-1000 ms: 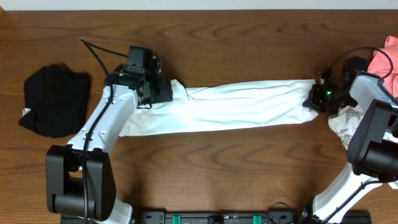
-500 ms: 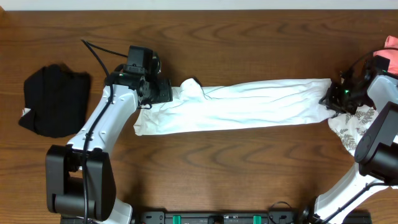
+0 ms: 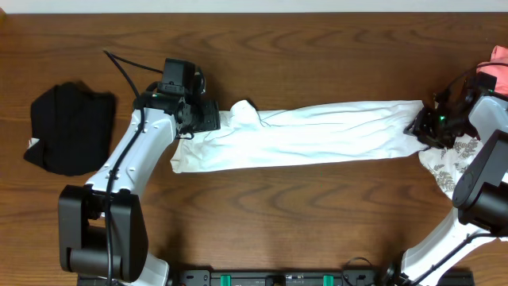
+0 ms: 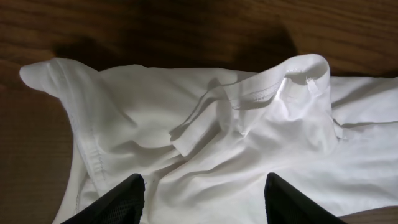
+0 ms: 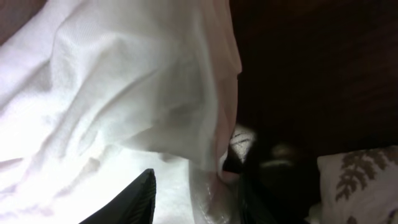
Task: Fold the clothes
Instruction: 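Hold the strip stretched between both grippers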
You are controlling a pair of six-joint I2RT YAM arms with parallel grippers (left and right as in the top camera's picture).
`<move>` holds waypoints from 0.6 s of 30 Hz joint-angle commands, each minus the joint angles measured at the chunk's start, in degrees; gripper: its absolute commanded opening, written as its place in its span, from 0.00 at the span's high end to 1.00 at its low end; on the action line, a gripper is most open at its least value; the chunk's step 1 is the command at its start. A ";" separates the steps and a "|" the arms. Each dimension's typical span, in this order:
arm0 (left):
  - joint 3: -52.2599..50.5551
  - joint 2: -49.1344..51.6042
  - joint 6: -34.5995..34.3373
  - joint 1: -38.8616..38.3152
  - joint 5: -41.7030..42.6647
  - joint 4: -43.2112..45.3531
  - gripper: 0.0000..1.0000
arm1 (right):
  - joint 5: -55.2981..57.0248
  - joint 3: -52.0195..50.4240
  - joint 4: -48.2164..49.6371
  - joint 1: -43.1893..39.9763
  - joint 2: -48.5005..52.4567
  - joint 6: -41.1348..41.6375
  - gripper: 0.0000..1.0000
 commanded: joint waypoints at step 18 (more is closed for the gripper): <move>0.63 0.11 0.09 0.09 -0.68 -0.17 0.37 | -3.19 0.83 5.18 2.73 0.09 13.40 0.60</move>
